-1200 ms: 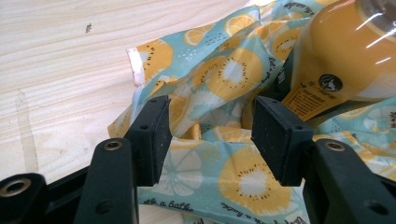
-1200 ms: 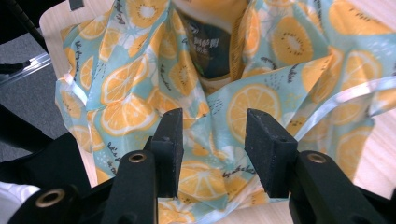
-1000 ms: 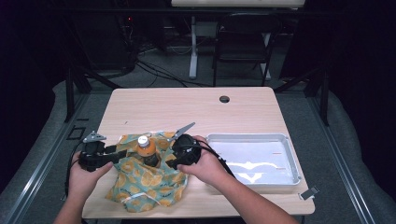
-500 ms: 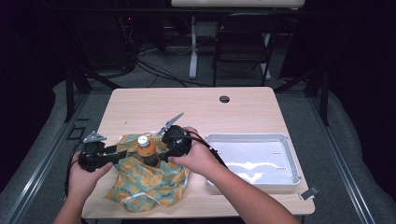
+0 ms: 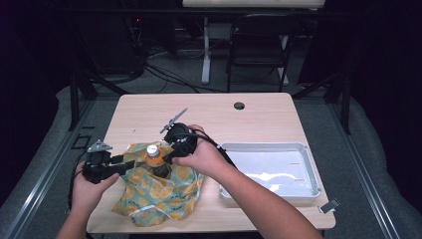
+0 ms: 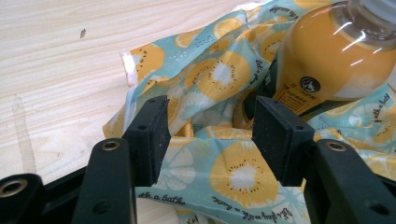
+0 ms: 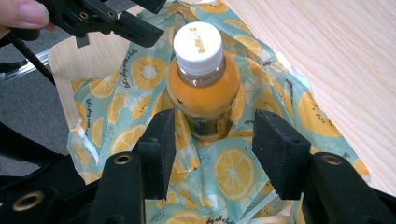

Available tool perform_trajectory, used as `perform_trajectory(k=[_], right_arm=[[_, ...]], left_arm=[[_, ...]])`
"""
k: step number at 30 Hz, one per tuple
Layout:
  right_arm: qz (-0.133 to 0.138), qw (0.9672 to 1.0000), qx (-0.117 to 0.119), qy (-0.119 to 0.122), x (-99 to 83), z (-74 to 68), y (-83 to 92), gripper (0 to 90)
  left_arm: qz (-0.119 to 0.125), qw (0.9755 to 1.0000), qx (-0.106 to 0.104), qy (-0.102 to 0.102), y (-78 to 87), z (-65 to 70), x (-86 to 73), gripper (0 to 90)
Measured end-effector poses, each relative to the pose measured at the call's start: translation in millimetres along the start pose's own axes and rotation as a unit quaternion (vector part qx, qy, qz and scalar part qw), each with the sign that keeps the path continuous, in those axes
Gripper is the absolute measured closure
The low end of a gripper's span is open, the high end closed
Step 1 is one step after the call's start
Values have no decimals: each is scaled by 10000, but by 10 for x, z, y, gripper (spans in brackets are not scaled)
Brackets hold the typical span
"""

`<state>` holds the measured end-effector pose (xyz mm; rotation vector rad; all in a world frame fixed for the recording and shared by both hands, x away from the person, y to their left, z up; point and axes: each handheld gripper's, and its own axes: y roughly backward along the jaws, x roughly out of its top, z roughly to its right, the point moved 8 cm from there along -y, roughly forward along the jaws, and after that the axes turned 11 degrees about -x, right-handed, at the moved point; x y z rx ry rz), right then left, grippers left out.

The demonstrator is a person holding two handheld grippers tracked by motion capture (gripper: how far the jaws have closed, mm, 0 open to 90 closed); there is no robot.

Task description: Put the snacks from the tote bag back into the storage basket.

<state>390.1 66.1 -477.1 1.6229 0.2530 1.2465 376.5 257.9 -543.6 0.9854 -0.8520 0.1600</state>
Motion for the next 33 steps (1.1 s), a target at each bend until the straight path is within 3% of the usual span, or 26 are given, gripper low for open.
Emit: perform_trajectory(k=[11,22,33], right_arm=[[-14,10000,-60,70,215,7,42,480],[-71,9999,-32,107,361,-97,-151,479],[-178,9997,-54,162,418,-105,-322,476]], left_arm=[[30,10000,-18,37,17,-12,4,460],[28,10000,0,49,20,-25,1,460],[17,10000,12,65,25,-45,-3,459]])
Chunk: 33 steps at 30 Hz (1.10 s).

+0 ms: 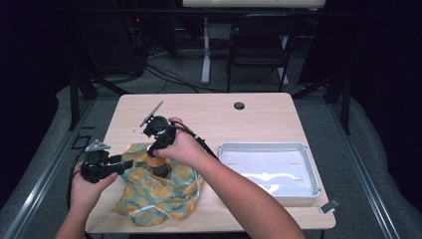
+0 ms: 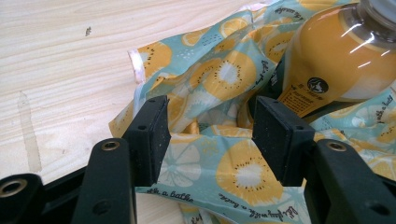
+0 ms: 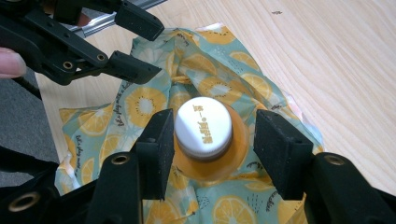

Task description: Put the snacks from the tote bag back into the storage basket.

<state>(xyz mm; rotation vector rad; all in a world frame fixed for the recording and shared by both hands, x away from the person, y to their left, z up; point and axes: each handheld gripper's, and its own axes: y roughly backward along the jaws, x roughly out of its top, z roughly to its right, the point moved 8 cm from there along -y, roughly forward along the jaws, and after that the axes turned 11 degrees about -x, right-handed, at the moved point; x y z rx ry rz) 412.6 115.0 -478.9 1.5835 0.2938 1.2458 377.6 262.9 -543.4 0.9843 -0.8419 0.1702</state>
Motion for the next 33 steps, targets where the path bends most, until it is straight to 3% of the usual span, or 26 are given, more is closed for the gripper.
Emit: perform_trajectory(k=[24,33], right_arm=[[-238,9992,149,292,12,-66,-172,555],[-215,9990,-17,389,28,-90,-164,583]], left_arm=[[10,10000,7,15,3,-20,-3,460],[2,10000,23,0,2,-21,-6,465]])
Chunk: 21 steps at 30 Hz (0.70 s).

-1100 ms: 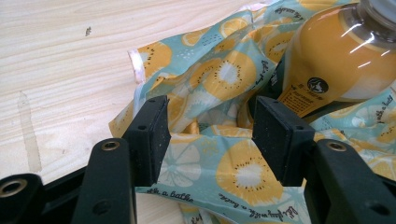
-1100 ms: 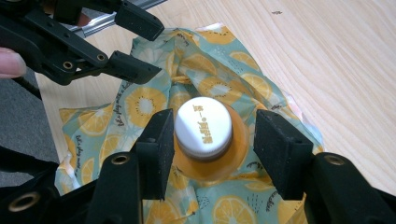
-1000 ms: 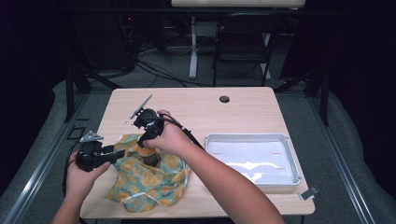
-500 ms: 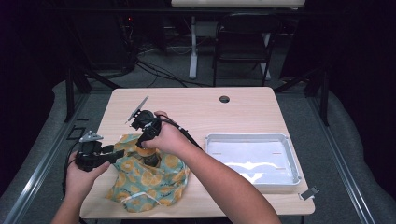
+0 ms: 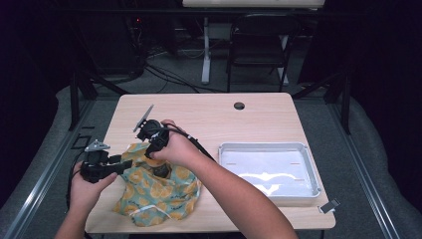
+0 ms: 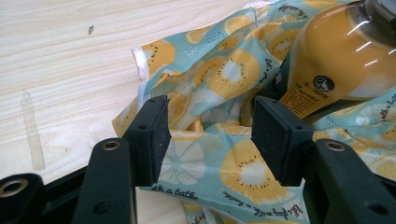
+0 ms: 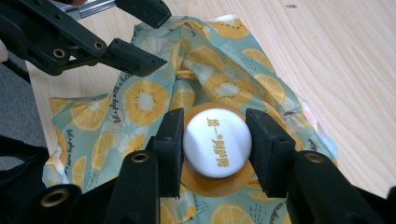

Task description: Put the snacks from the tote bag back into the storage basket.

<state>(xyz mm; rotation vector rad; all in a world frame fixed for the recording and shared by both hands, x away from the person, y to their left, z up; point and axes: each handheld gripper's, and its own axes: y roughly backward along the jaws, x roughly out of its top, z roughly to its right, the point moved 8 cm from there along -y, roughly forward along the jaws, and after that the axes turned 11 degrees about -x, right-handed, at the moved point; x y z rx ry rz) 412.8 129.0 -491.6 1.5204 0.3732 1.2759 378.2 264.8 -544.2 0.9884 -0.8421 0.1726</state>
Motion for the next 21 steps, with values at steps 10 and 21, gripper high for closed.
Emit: perform_trajectory(k=[10,21], right_arm=[[-138,9988,-265,-380,-6,-24,15,586],[-227,9964,-429,-699,0,-45,21,587]], left_arm=[[-10,10000,21,-4,-9,-2,-4,465],[1,10000,34,0,-3,-11,-2,465]])
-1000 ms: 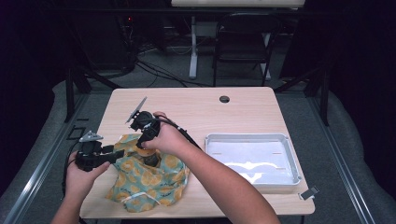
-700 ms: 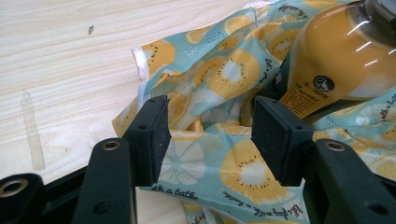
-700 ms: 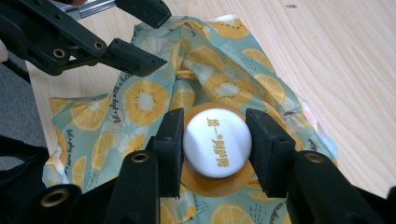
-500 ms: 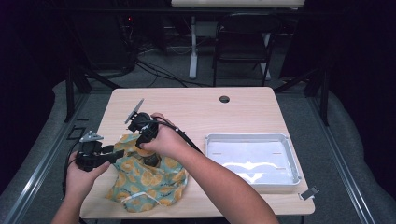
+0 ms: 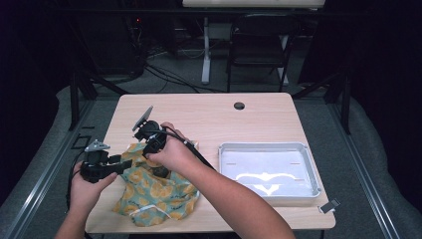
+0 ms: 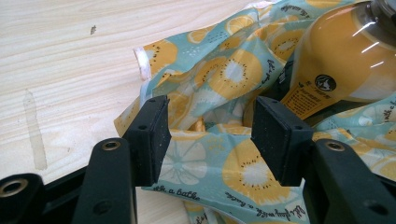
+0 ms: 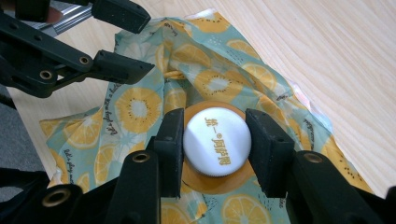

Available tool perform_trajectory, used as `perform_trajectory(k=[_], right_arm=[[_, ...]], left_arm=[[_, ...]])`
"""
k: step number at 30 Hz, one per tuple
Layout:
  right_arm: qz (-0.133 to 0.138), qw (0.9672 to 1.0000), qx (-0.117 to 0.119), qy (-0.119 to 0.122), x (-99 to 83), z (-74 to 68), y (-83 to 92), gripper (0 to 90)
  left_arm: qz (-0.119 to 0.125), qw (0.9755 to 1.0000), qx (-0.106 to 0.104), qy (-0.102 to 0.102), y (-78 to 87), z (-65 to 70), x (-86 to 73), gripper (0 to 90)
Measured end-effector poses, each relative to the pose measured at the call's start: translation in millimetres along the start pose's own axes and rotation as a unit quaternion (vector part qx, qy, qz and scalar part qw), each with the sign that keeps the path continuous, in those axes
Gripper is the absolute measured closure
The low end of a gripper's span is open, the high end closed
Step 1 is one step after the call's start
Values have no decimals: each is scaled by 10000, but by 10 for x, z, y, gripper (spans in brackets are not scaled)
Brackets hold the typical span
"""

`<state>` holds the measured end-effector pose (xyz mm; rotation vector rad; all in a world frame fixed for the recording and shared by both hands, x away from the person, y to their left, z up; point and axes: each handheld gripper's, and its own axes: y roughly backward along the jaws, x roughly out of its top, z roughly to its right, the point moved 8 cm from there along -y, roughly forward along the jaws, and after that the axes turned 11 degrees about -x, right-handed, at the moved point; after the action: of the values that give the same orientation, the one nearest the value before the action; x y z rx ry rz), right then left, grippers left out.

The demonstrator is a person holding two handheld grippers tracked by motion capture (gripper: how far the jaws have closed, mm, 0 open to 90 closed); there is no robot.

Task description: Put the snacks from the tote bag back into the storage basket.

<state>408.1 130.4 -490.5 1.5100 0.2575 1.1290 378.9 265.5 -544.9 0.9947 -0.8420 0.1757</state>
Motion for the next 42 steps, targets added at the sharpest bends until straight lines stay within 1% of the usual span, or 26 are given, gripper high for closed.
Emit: perform_trajectory(k=[3,5,8,10,14,15,20,22,27,30,34,39,41,42], right_arm=[[-26,10000,-20,-41,-2,9,3,587],[-56,9999,-53,-152,-4,19,4,587],[-81,9998,-57,-186,-8,24,6,586],[-98,9995,-37,-292,-7,22,3,583],[-77,9994,15,-327,-10,9,10,580],[-96,9995,32,-286,-15,14,14,579],[-9,9999,113,-82,-11,34,28,568],[39,9998,149,-100,-5,34,34,570],[104,9995,225,206,-7,47,33,547],[180,9986,286,412,0,66,19,526],[227,9974,340,601,-9,65,-3,526],[187,9962,399,750,-24,63,-19,530],[159,9955,464,806,-35,55,-28,555],[203,9956,451,799,-29,52,-25,571]], left_arm=[[-1,10000,0,9,1,-1,-1,465],[-3,10000,-1,9,1,-1,-1,465],[-2,10000,5,7,-2,-1,-3,465],[-8,10000,-2,9,-6,1,-5,465],[-3,10000,-5,8,-9,-5,-6,465],[-9,10000,-2,10,-9,-6,-8,465],[-5,10000,6,10,-10,-3,-7,465],[-9,10000,2,10,-11,-5,-8,465],[-30,10000,7,8,-11,-6,-11,465],[-27,10000,12,8,-10,-8,-11,465],[-1,10000,9,16,-11,-10,-8,465],[1,10000,26,22,-10,-20,-11,465],[-8,10000,24,22,-11,-16,-11,465],[-3,10000,20,15,-12,-15,-10,465]])
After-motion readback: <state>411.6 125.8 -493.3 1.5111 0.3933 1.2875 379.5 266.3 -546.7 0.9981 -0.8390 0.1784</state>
